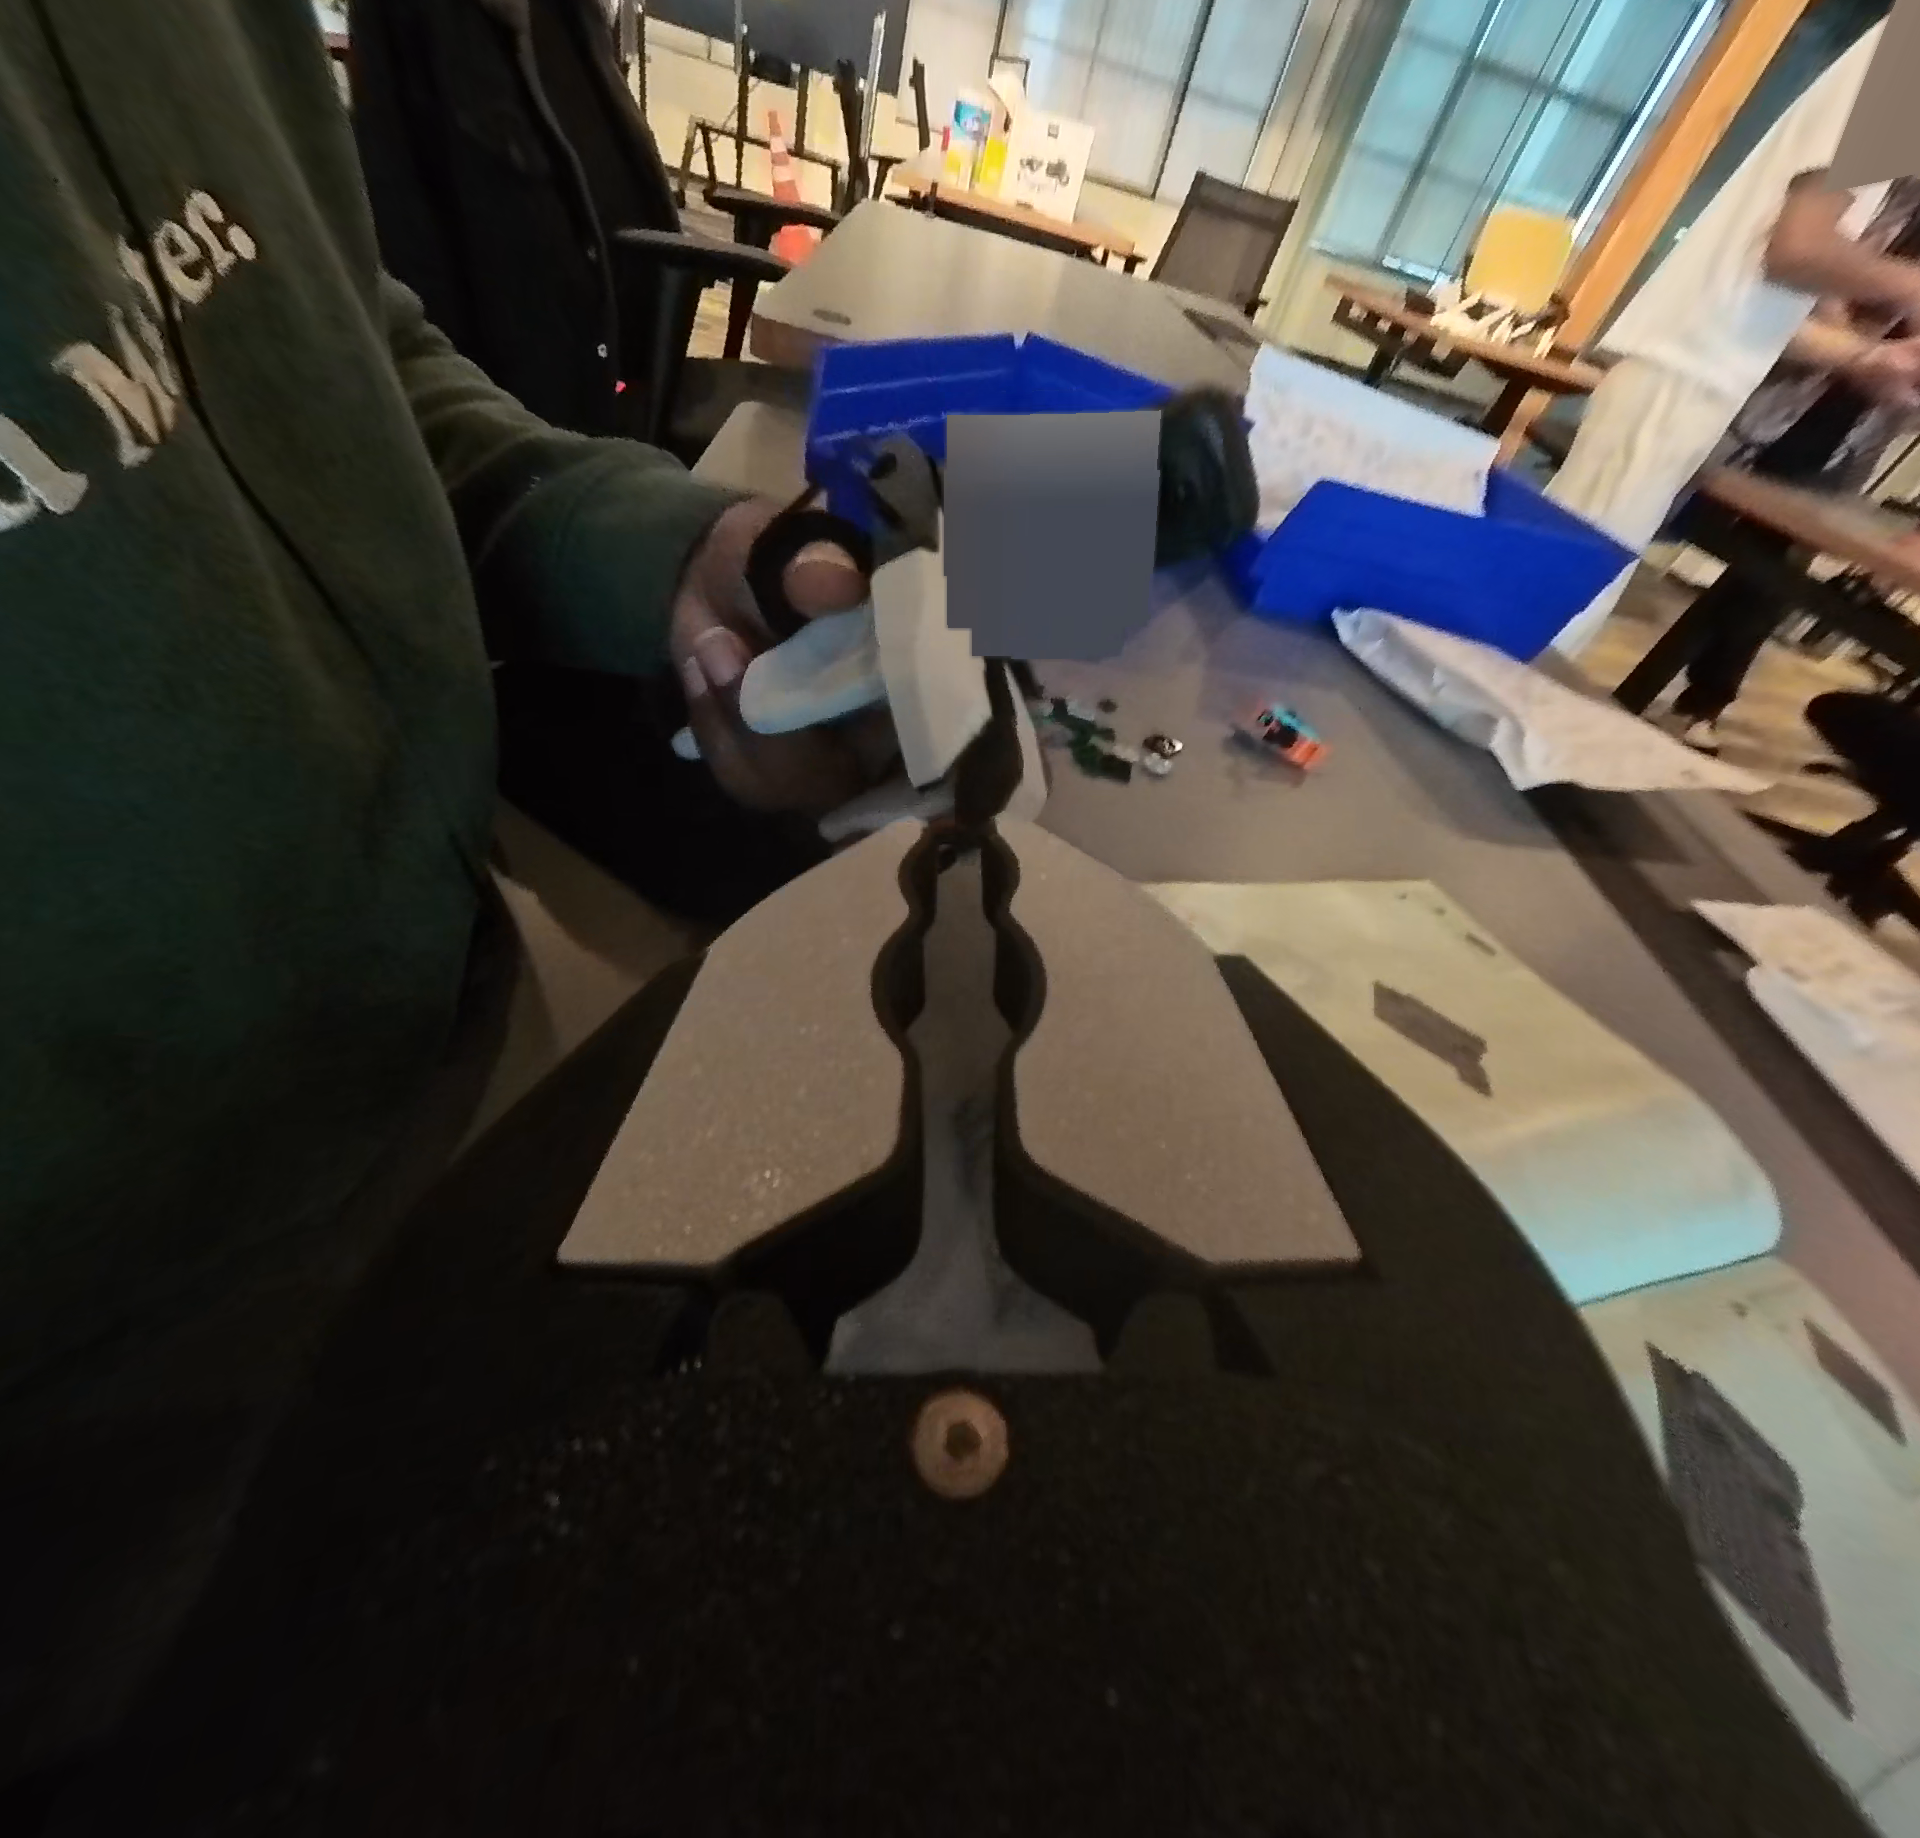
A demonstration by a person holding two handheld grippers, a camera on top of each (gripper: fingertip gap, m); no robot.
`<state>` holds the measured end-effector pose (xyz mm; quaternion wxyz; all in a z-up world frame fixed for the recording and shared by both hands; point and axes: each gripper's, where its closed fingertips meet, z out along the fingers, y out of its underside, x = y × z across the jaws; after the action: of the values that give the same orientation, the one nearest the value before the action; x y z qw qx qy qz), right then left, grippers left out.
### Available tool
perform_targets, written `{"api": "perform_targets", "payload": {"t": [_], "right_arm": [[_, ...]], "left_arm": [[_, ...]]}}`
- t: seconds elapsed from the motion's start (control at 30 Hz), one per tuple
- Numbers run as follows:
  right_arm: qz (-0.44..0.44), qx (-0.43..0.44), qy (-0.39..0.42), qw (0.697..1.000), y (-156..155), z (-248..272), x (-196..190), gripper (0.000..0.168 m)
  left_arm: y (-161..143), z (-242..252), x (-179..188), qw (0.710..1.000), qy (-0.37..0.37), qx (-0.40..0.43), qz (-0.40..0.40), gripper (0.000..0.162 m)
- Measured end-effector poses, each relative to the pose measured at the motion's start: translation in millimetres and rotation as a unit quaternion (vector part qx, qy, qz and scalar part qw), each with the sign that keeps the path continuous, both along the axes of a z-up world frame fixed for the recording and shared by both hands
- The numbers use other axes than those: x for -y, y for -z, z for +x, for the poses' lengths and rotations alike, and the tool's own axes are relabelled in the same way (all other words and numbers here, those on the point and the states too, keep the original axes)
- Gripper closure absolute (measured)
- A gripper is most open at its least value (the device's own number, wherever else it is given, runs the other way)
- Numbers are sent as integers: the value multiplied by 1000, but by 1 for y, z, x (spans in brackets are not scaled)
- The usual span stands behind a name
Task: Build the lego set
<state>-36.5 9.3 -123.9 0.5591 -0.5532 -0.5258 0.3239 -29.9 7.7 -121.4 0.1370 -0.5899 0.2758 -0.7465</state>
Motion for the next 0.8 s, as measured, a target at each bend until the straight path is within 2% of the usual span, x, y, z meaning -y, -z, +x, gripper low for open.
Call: {"api": "perform_targets", "payload": {"t": [0.1,0.5,0.8], "right_arm": [[12,0,-2,1000,-2,-2,1,161],[27,2,-6,1000,-6,1,3,161],[29,17,3,999,-2,0,-3,161]], "left_arm": [[-3,3,2,1000,12,13,-26,151],[-5,4,4,999,11,10,-32,157],[-2,2,-2,1000,-17,-4,-24,160]]}}
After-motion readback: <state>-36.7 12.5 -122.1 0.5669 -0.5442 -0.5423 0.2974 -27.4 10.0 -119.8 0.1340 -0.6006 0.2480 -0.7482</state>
